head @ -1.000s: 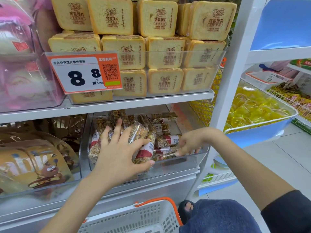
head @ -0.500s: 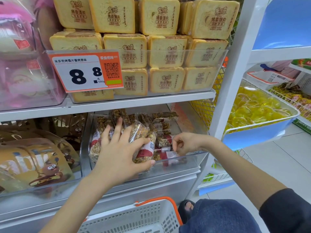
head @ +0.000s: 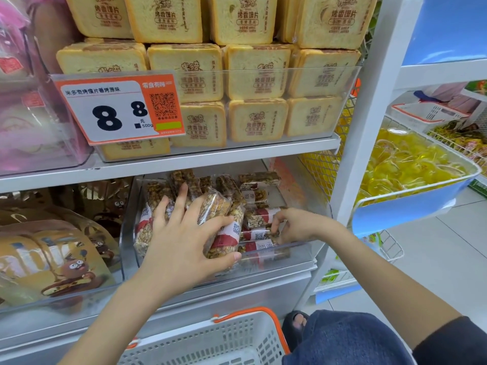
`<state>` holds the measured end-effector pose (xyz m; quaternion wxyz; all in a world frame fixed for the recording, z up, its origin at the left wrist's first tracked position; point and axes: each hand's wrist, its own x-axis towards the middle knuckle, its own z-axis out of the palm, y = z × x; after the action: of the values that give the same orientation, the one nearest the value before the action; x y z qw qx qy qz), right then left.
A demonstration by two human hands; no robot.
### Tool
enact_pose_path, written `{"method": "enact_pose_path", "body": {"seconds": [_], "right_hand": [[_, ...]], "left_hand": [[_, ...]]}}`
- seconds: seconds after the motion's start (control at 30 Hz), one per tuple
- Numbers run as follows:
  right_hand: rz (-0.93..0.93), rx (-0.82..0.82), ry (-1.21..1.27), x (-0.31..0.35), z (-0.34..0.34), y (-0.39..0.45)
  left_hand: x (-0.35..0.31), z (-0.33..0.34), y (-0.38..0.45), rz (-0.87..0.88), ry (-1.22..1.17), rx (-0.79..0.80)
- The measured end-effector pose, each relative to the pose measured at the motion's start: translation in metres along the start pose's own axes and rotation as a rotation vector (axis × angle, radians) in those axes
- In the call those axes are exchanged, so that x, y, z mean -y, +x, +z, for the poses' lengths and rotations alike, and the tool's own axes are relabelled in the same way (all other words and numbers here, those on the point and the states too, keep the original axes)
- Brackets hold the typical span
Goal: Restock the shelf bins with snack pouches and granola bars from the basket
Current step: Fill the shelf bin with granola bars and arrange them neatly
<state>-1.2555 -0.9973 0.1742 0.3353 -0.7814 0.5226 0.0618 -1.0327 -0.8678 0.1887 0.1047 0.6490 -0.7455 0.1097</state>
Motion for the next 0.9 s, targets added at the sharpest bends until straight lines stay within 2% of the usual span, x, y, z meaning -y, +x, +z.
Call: {"method": "enact_pose_path", "body": {"seconds": [0.07,0.1,0.17,0.2,0.23,0.3,0.37,0.53,0.6,0.67,0.73,0.9], "right_hand": [[0.021,-0.12,0.098,-0.003,-0.006,-0.001],[0.009,-0.237,0.098,-0.001,-0.007,0.0],[-0.05,-0.421,-0.064,0.003,-0.009,0.007],[-0.067,-0.421,-0.152,0.007,-0.009,0.011],[-0.062,-0.354,-0.215,0.009,-0.007,0.015],[-0.046,-0.19,-0.244,0.012,-0.002,0.019],[-0.049,-0.102,-0.274,0.013,-0.003,0.016],[-0.094,0.088,-0.21,0.009,-0.019,0.003],[-0.093,0.001,-0.18,0.006,-0.018,0.003],[-0.072,-0.207,-0.14,0.006,-0.014,0.005],[-0.024,-0.372,-0.246,0.01,-0.011,0.004],[0.085,-0.423,-0.527,0.02,-0.007,-0.003]], "left_hand": [[0.0,0.0,0.0,0.0,0.002,0.004],[0.0,0.0,0.0,-0.002,0.005,0.004],[-0.001,0.0,0.001,-0.004,0.011,0.006],[-0.001,-0.001,0.001,-0.004,0.011,0.009],[-0.001,-0.001,0.001,-0.005,0.009,0.012],[0.0,-0.002,0.001,-0.007,0.001,0.017],[0.0,-0.002,0.0,-0.012,-0.007,0.016],[-0.001,-0.001,0.0,-0.016,0.003,0.014],[-0.001,-0.002,0.0,-0.018,0.005,0.022],[-0.001,-0.002,0.0,-0.02,0.008,0.022],[-0.001,-0.002,0.0,-0.021,0.003,0.021],[-0.002,-0.003,0.0,-0.022,0.003,0.026]]}}
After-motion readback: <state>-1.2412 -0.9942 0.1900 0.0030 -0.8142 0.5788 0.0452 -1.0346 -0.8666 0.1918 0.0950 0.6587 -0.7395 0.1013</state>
